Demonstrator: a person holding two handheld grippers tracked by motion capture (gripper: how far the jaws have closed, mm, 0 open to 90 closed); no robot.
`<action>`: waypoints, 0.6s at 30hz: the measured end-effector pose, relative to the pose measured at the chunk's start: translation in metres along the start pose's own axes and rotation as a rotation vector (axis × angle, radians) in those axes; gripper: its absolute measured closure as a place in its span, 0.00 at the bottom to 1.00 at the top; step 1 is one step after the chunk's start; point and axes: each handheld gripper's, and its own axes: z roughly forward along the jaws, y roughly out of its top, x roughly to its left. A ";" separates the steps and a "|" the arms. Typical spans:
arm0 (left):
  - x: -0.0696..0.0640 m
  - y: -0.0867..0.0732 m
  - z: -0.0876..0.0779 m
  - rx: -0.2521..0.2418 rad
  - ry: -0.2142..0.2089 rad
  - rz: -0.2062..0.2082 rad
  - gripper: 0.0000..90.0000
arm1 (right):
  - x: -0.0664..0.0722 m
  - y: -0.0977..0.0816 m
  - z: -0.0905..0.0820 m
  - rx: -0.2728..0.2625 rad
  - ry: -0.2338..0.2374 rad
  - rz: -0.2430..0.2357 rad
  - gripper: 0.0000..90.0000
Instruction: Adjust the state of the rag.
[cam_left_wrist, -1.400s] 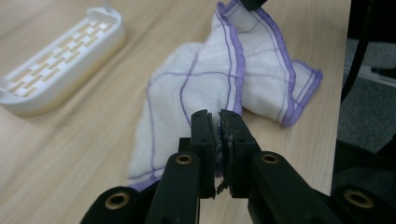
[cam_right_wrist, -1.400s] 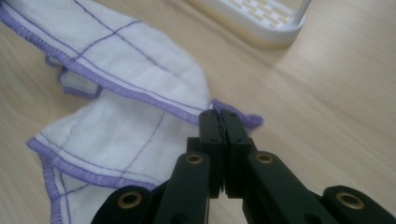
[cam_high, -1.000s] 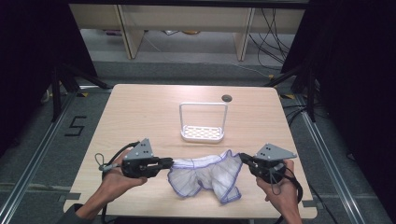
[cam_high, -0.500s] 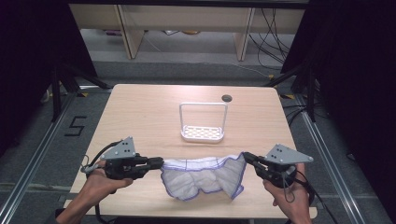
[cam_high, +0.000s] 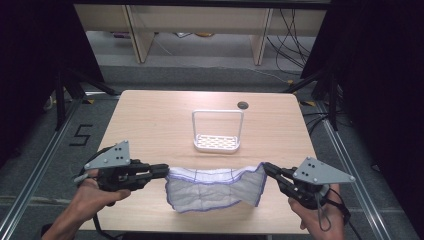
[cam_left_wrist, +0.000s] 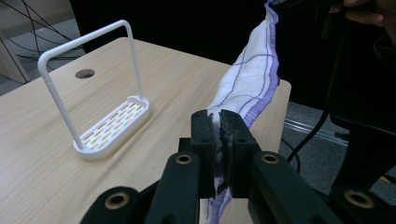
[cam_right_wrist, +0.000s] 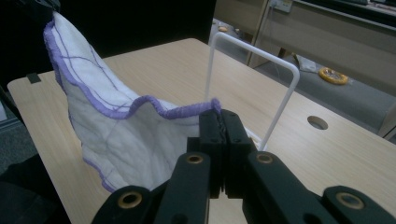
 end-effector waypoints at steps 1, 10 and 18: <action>0.000 0.000 -0.001 -0.004 -0.003 -0.010 0.93 | 0.000 0.001 -0.002 -0.008 0.007 0.006 1.00; 0.010 -0.008 0.004 -0.013 -0.035 -0.072 0.94 | -0.003 0.000 -0.005 -0.006 -0.006 0.024 1.00; -0.005 0.007 -0.011 -0.055 -0.080 -0.037 0.94 | 0.009 0.011 -0.025 -0.047 -0.001 0.003 1.00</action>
